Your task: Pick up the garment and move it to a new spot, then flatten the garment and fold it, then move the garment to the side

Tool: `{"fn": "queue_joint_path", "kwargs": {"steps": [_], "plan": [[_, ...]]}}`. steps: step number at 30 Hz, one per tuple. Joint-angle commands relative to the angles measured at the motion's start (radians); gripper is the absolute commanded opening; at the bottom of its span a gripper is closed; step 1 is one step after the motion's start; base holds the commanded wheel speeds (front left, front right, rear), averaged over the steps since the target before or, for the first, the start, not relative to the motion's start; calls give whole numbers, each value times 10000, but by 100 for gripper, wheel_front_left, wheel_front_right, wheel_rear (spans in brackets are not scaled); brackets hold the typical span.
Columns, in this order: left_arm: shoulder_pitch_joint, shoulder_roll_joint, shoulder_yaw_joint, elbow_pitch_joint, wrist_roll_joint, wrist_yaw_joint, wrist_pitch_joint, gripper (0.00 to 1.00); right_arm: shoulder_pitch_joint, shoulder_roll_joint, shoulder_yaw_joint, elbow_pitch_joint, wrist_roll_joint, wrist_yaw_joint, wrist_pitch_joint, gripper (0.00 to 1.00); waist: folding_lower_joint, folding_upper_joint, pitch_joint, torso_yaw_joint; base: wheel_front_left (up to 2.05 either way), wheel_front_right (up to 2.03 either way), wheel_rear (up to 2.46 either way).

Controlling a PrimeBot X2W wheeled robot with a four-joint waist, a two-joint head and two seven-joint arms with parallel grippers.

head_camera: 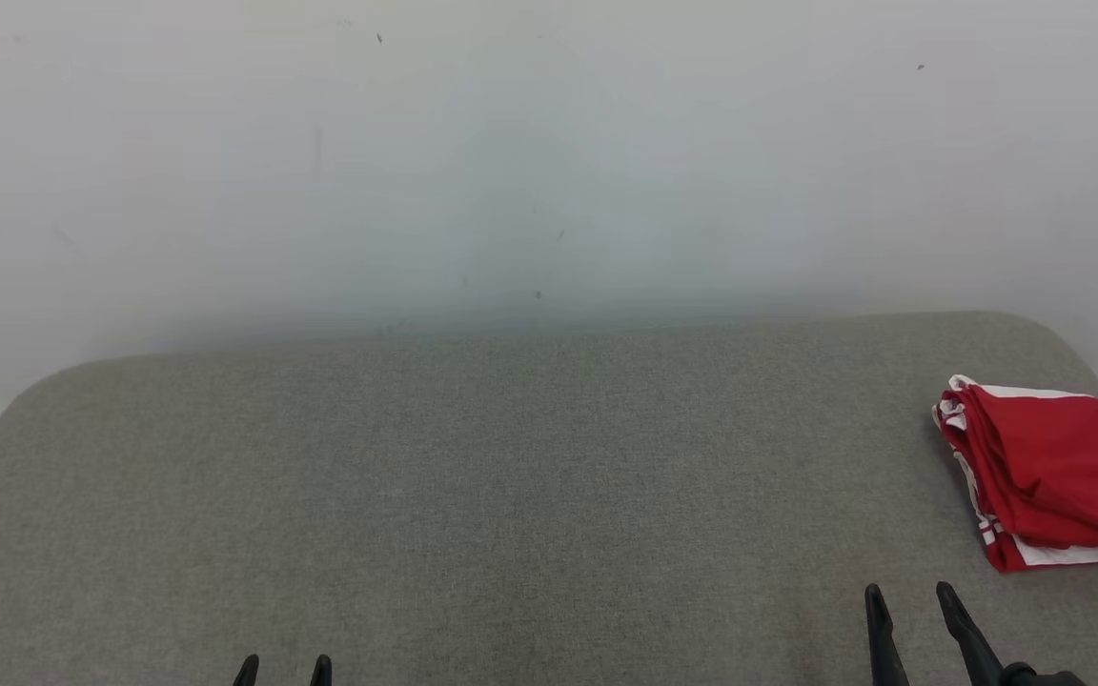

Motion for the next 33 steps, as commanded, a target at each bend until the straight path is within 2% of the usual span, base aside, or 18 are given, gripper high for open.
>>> {"fn": "queue_joint_path", "kwargs": {"steps": [1,8,9,12,19,33], "plan": [[-8,1,49,60,72,0,-5,100,180,-10,-30,26,37,-7,-4,100,0,0,-17,5,0,0,0],[-65,1,19,28,71,53,-5,100,114,0,97,82,112,-7,-3,100,0,0,-69,-2,0,0,0],[-21,0,-9,76,9,11,1,0,48,29,80,78,83,0,0,0,0,0,-69,-2,0,0,0],[65,-8,-38,653,-110,-3,34,0,331,67,72,630,173,0,35,0,0,0,-63,-5,0,0,0],[-446,-7,36,1018,-1930,-91,412,0,-156,102,-336,897,1968,0,544,0,0,0,48,-24,0,0,0],[-1146,-7,105,1512,-4565,-220,919,0,-862,171,-960,1294,4531,-1,1305,0,0,0,233,-56,0,0,0]]}}
